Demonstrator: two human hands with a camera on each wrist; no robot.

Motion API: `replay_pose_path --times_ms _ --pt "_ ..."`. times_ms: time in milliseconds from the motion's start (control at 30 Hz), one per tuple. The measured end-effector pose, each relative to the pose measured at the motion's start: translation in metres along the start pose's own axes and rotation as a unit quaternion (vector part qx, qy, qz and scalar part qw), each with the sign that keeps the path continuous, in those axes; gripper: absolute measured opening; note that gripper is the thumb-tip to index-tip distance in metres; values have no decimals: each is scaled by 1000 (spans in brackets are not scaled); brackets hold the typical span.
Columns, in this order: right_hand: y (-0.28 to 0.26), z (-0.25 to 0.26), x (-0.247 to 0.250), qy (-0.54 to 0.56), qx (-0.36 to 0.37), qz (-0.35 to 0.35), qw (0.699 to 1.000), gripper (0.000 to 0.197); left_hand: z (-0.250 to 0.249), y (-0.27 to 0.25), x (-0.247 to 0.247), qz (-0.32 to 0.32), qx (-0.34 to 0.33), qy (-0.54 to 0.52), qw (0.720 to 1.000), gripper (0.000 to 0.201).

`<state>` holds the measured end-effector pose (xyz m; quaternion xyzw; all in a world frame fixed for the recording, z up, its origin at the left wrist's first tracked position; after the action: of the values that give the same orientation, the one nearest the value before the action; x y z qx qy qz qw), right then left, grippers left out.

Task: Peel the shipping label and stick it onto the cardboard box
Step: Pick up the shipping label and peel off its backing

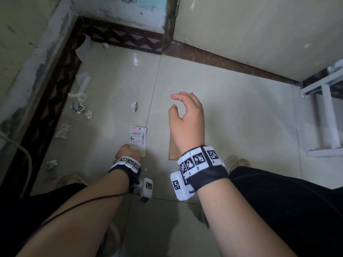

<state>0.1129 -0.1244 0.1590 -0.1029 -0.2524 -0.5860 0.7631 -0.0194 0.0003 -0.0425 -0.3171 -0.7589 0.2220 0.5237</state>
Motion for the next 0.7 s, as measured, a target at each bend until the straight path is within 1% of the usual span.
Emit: replay_pose_path --times_ms 67,167,233,333,433,533,633,700 --pt "1 3 3 4 1 2 1000 29 -10 -10 6 -13 -17 -30 999 23" --pt "2 13 9 9 2 3 1000 30 -33 -24 21 -9 -43 -67 997 21" --pt "4 22 17 19 5 -7 1000 30 -56 -34 35 -18 -65 -98 993 21" --pt "7 45 31 31 23 -30 999 29 -100 -60 65 -43 -123 -145 981 23" --pt "10 83 53 46 59 -48 996 29 -149 -103 106 -49 -201 -208 956 20" --pt "18 124 75 55 102 -49 992 29 -190 -153 149 -53 -274 -220 935 18" --pt "26 165 105 74 153 -64 983 28 -218 -206 192 -55 -351 -227 907 20" --pt "30 192 126 69 185 -73 978 28 -228 -236 219 -54 -393 -233 888 22"
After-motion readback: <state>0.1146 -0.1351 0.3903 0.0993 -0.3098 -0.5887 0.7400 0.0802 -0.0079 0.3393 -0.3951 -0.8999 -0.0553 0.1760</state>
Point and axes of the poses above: each hand's wrist, its own y-axis towards the middle knuckle, its own x-axis out of the back of the hand, z = x × y, the point moved 1 cm from there along y, towards the middle knuckle
